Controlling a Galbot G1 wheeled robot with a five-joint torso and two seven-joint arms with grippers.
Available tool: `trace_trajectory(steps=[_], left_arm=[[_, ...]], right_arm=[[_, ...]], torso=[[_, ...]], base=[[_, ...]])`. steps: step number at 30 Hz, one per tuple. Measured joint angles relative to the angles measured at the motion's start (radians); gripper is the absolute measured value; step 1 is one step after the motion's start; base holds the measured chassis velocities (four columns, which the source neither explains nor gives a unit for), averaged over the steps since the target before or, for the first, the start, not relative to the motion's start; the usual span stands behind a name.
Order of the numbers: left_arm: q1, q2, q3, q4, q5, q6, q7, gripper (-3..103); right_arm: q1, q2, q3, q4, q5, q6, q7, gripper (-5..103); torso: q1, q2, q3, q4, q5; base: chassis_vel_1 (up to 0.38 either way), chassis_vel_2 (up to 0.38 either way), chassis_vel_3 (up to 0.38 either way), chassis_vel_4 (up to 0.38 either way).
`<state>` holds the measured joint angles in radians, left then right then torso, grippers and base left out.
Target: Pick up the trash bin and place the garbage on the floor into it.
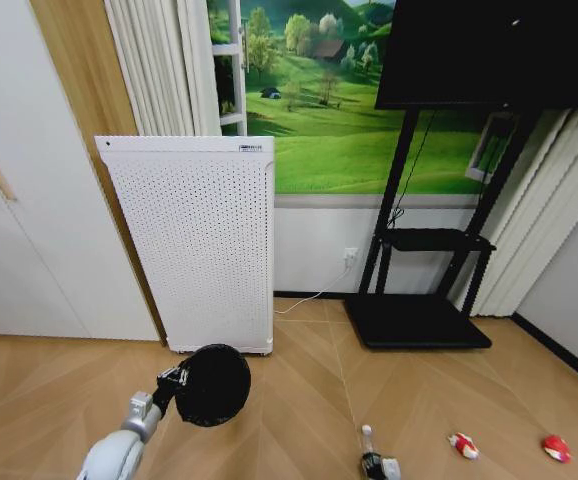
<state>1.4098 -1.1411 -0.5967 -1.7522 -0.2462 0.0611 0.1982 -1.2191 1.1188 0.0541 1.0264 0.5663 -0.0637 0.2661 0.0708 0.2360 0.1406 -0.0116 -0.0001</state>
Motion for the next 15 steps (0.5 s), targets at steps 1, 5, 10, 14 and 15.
trace_trajectory(steps=[1,5,10,14,15], left_arm=[[0.001,-0.001,0.0,0.001,0.001,-0.002,0.0,4],[0.002,-0.004,0.0,0.001,0.002,-0.003,0.0,4],[-0.002,-0.005,0.002,0.001,0.003,-0.003,0.0,4],[-0.002,-0.006,0.004,0.001,0.003,-0.003,0.0,4],[-0.002,-0.006,0.004,0.001,0.003,-0.003,0.0,4]], right_arm=[[-0.002,-0.001,0.001,0.0,-0.001,0.001,0.0,30],[-0.007,-0.001,0.005,0.002,-0.003,0.002,0.0,25],[-0.014,-0.002,0.011,0.005,-0.006,0.002,0.0,23],[-0.02,-0.005,0.016,0.007,-0.008,0.002,0.0,23],[-0.021,-0.005,0.017,0.007,-0.01,0.002,-0.001,23]], torso=[[0.0,0.0,0.0,0.0001,0.0],[0.0,0.0,0.0,0.0,-0.0001],[0.0,0.0,0.0,0.0,0.0],[0.0,0.0,0.0,0.0,0.0001],[0.0,0.0,0.0,0.0,0.0001]], base=[[0.0,0.0,0.0,0.0],[0.0,0.0,0.0,0.0],[0.0,0.0,0.0,0.0],[0.0,0.0,0.0,0.0],[0.0,0.0,0.0,0.0]])
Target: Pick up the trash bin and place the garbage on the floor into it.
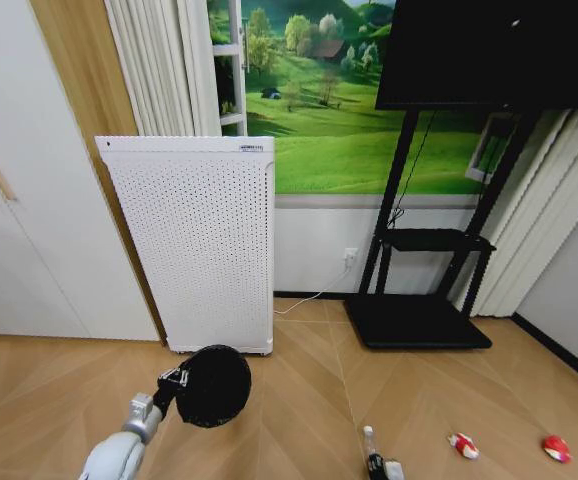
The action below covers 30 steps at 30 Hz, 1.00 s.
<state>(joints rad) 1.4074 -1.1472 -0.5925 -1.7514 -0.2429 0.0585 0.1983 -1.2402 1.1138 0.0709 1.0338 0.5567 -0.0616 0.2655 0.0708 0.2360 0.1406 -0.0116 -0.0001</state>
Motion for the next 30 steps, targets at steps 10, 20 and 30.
trace_trajectory(steps=[10,20,30], left_arm=[[-0.001,-0.003,0.002,0.0,0.001,0.001,0.0,4],[-0.003,-0.004,0.003,0.002,0.0,0.002,-0.001,4],[-0.009,-0.006,0.012,0.005,-0.001,0.003,-0.002,4]], right_arm=[[-0.003,0.0,0.002,0.002,-0.002,0.001,-0.001,23],[-0.006,-0.003,0.0,0.004,-0.002,0.001,-0.004,23],[-0.023,-0.027,0.011,0.039,-0.004,-0.004,-0.009,23]], torso=[[0.0,0.0,0.0,0.0,-0.0001],[0.0,0.0,0.0,0.0001,0.0001],[0.0,0.0,0.0,-0.0003,0.0005]], base=[[0.0,0.0,0.0,0.0],[0.0,0.0,0.0,0.0],[0.0,0.0,0.0,0.0]])
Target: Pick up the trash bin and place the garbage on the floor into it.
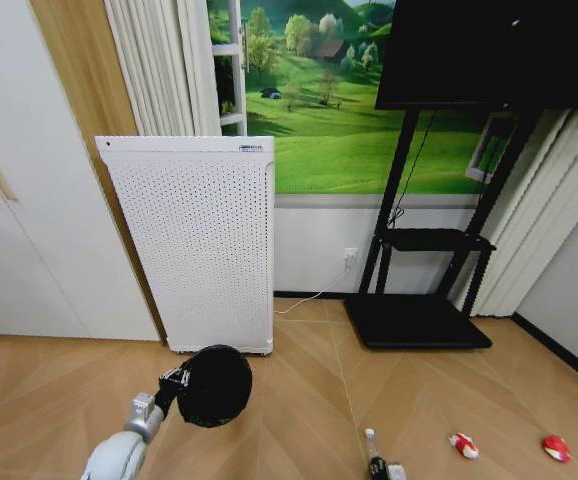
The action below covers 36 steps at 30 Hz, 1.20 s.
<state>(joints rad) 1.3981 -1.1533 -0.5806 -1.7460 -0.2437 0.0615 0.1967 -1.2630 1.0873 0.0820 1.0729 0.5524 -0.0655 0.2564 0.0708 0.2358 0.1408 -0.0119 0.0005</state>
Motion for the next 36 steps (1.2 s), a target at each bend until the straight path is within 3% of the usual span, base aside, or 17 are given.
trace_trajectory(steps=[20,36], left_arm=[[-0.001,-0.005,0.007,0.005,0.001,0.0,-0.009,4],[-0.087,0.001,0.065,0.032,-0.025,0.023,-0.043,4]], right_arm=[[-0.084,-0.078,0.06,0.187,0.008,-0.008,0.004,23],[-0.184,-0.205,0.25,0.477,0.026,-0.008,-0.001,23]], torso=[[0.0,0.0,0.0,0.0003,-0.0004],[0.0,0.0,0.0,0.0003,-0.0004]], base=[[0.0,0.0,0.0,0.0],[0.0,0.0,0.0,0.0]])
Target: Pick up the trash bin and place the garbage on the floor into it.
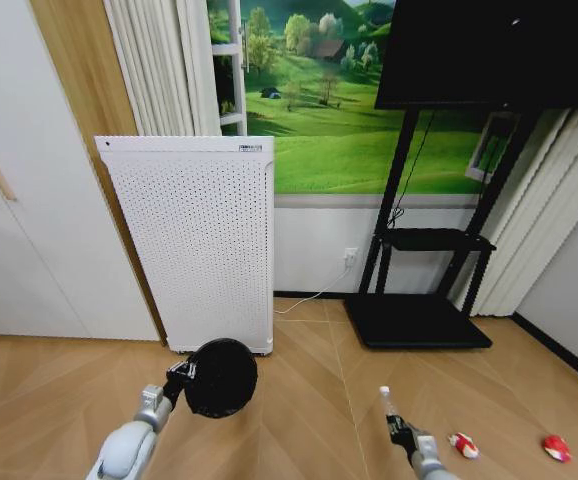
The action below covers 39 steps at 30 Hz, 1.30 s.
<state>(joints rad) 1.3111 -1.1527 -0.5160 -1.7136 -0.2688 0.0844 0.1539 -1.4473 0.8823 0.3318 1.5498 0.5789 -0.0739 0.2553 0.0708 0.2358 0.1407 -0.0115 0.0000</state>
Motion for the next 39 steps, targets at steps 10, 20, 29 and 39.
trace_trajectory(steps=[10,20,29,39], left_arm=[[-0.087,0.004,0.076,0.021,-0.039,0.031,-0.025,4],[-0.142,-0.006,0.146,0.035,-0.08,0.056,-0.05,4],[-0.184,-0.052,0.202,0.078,-0.078,0.056,-0.057,4],[-0.219,-0.074,0.262,0.107,-0.082,0.059,-0.067,4]], right_arm=[[-0.071,-0.017,0.111,0.152,0.011,0.022,-0.042,23],[-0.132,-0.024,0.183,0.21,0.002,0.1,-0.125,23],[-0.14,-0.009,0.204,0.194,-0.026,0.227,-0.278,23],[-0.11,-0.006,0.189,0.205,-0.04,0.324,-0.433,23]], torso=[[0.0,0.0,0.0,-0.0001,0.0001],[0.0,0.0,0.0,-0.0001,0.0],[0.0,0.0,0.0,-0.0001,0.0],[0.0,0.0,0.0,0.0001,0.0001]], base=[[0.0,0.0,0.0,0.0],[0.0,0.0,0.0,0.0],[0.0,0.0,0.0,0.0],[0.0,0.0,0.0,0.0]])
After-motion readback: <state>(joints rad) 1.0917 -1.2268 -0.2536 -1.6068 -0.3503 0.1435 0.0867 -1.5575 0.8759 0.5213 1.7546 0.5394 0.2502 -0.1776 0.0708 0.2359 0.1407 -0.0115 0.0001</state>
